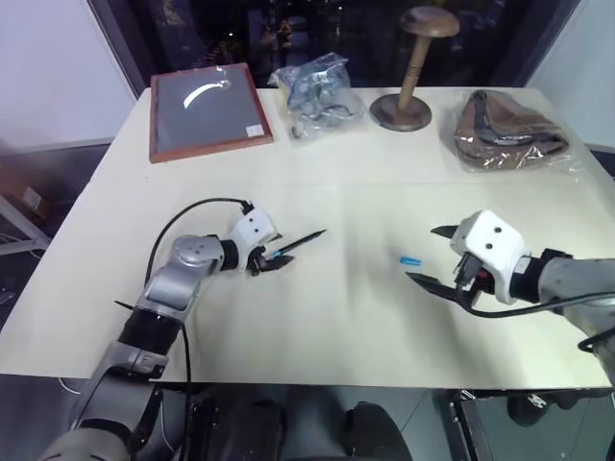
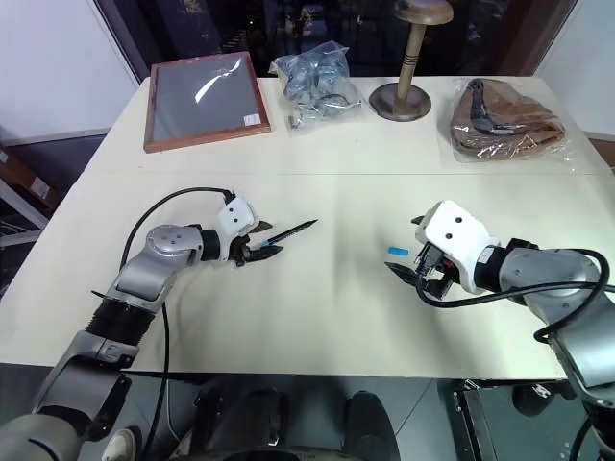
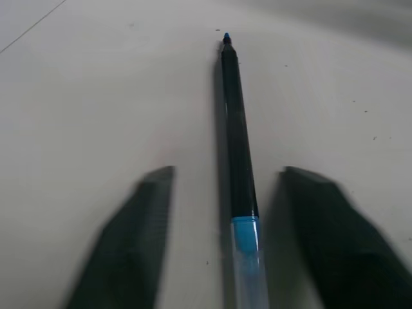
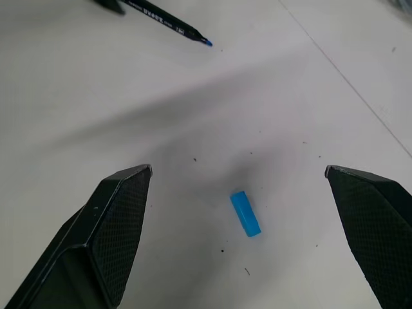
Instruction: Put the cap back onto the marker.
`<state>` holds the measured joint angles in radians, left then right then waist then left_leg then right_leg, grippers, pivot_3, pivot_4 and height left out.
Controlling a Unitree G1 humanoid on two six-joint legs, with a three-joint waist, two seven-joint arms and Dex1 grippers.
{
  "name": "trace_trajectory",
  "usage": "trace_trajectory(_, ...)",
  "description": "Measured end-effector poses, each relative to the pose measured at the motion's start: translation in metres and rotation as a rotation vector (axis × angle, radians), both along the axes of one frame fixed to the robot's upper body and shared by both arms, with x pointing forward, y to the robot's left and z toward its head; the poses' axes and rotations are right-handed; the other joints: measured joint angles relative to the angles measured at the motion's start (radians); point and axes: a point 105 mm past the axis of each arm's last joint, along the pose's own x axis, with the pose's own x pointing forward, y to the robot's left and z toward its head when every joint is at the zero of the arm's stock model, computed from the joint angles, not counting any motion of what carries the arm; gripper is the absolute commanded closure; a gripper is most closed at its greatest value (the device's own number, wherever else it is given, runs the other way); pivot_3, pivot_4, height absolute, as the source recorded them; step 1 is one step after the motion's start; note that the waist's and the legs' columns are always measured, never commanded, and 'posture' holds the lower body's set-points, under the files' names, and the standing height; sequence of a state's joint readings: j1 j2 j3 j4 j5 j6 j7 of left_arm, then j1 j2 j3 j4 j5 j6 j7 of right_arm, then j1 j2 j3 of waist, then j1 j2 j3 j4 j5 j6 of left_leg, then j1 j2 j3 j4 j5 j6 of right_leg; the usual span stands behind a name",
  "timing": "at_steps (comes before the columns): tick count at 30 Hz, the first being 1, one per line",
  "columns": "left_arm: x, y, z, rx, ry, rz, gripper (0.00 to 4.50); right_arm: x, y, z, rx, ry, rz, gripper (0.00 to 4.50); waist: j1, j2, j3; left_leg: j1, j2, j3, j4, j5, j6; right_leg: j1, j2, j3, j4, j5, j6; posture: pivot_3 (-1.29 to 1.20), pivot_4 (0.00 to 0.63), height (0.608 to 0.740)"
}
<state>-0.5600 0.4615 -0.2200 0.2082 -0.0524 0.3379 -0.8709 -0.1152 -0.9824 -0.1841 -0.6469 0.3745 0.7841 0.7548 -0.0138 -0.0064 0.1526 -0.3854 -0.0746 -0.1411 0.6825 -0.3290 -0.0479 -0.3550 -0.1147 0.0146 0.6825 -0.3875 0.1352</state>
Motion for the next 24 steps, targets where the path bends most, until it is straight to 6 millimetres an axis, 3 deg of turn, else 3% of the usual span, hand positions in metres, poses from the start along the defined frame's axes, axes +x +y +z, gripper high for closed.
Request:
trace_trajectory(2,0.0,0.0,-0.001,-0.001,0.003,0.002,4.46,0.0,0.0,0.0,0.0,0.001,0.0,0.0,0.0,0.0,0.0,0.0,0.0,0.0,0.0,0.0,0.0,0.0,0.0,0.0,0.0,0.0,0.0,0.0,0.15,0.74)
trace_trajectory(11,0.001,0.001,-0.001,-0.003,0.0,-0.001,4.46,0.0,0.0,-0.001,0.001,0.006,0.006,0.0,0.0,0.0,0.0,0.0,0.0,0.0,0.0,0.0,0.0,0.0,0.0,0.0,0.0,0.0,0.0,0.0,0.15,0.74)
trace_trajectory(15,-0.001,0.007,0.004,0.018,-0.002,-0.008,4.46,0.003,-0.01,-0.014,0.007,0.05,-0.018,0.0,-0.001,0.0,0.0,0.0,0.0,0.0,0.0,0.0,0.0,0.0,0.0,0.0,0.0,0.0,0.0,0.0,0.15,0.74)
trace_trajectory(20,-0.009,0.011,0.037,0.009,-0.086,-0.045,4.46,0.017,-0.019,-0.032,0.174,0.107,-0.072,0.0,-0.002,0.0,0.0,-0.001,0.0,-0.001,0.0,0.0,0.0,-0.001,0.0,0.001,0.0,0.0,0.0,0.0,0.15,0.74)
trace_trajectory(24,-0.019,0.011,0.049,0.0,-0.098,-0.055,4.46,0.029,-0.024,-0.035,0.173,0.1,-0.064,0.0,-0.004,0.0,0.0,-0.001,0.0,-0.001,0.0,0.0,0.0,-0.001,0.0,0.001,0.0,0.0,0.0,0.0,0.15,0.74)
